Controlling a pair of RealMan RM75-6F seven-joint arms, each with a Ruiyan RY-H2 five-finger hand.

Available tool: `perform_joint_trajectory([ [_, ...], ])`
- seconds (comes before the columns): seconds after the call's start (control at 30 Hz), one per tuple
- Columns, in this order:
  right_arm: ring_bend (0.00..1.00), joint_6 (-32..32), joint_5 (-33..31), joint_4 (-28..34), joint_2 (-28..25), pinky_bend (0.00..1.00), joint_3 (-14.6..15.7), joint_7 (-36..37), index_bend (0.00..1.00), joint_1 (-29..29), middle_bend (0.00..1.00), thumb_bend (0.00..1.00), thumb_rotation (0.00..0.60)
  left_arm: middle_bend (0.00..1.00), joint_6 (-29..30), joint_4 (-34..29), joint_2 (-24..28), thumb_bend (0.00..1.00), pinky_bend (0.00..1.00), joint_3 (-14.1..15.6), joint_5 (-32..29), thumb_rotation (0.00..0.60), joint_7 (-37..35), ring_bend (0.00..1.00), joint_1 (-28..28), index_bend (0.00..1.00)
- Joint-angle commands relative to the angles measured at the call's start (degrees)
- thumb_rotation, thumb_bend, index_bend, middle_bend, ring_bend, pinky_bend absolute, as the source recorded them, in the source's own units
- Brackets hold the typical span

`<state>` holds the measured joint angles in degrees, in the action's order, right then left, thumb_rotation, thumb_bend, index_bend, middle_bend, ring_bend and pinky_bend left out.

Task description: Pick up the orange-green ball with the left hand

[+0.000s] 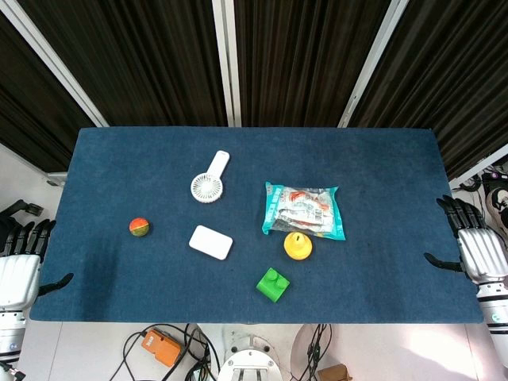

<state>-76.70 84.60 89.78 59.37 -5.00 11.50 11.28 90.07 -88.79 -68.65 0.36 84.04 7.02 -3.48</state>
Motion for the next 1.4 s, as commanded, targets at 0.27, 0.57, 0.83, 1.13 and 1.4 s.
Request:
perform_joint_trajectory([
  [0.27,0.00,-0.7,-0.1,0.1,-0.1,0.10,0.2,-0.4,0.10,-0.5,0.09,0.28,0.600,0.09,-2.0,-2.8,0.0,0.01,0.04,-1.7,1.9,0.600,2.5,0.05,-2.3,0.03],
  [0.57,0.00,-1.1,0.8,1.1,-0.9,0.11,0.1,-1.5,0.10,-0.3,0.09,0.28,0.600,0.17,-15.8,-3.5,-3.1,0.03,0.31,-7.1,1.7,0.600,7.2,0.17,-14.6,0.18],
  [0.83,0.00,-0.7,0.1,0.7,-0.6,0.11,0.1,-1.2,0.11,-0.3,0.09,0.28,0.600,0.21,-29.9,1.8,-8.2,0.06,0.41,-9.5,-8.3,0.600,12.0,0.24,-22.6,0.23],
  [1.13,0.00,-0.2,-0.5,0.0,-0.3,0.11,0.1,-0.9,0.11,-0.2,0.09,0.28,0.600,0.26,-32.3,10.0,-14.6,0.09,0.47,-8.3,-12.2,0.600,11.6,0.31,-24.1,0.31],
  [1.4,0.00,0.2,-0.8,-0.2,0.0,0.11,0.1,-0.9,0.11,-0.1,0.09,0.28,0.600,0.32,-32.9,14.1,-16.7,0.11,0.47,-8.1,-13.6,0.600,9.8,0.38,-24.8,0.34],
])
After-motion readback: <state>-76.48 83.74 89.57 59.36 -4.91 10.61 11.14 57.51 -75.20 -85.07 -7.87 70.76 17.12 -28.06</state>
